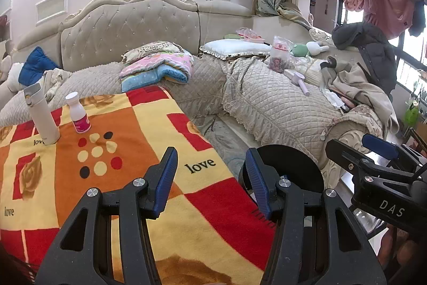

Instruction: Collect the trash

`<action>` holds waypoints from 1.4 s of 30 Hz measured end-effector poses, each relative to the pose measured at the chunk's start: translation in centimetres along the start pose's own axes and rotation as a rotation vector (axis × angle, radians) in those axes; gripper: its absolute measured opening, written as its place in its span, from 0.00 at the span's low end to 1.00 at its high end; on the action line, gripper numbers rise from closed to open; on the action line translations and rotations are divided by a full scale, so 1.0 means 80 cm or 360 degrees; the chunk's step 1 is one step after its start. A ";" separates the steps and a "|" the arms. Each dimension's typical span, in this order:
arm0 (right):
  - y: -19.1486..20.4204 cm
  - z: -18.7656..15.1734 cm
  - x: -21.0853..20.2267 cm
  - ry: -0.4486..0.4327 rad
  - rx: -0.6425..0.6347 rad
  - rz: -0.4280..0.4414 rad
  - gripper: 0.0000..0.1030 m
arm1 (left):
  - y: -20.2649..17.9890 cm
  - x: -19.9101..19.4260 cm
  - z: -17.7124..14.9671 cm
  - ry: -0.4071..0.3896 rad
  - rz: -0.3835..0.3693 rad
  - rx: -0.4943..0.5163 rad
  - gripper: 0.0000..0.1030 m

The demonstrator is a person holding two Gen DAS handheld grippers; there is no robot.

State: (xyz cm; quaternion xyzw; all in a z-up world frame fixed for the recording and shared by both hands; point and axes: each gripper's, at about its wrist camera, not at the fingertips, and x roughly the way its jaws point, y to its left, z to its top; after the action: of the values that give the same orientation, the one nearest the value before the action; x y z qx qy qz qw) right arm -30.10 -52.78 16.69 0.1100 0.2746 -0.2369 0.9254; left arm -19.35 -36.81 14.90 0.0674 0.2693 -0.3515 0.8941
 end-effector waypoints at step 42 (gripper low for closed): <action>0.004 -0.002 0.020 0.0070 -0.0029 0.0011 0.81 | 0.008 0.009 -0.006 0.0035 0.0014 -0.0028 0.50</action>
State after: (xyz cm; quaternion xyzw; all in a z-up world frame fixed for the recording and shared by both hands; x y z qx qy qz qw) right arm -28.84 -53.05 15.64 0.1076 0.2968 -0.2287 0.9209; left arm -18.72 -36.63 14.05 0.0646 0.2820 -0.3443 0.8932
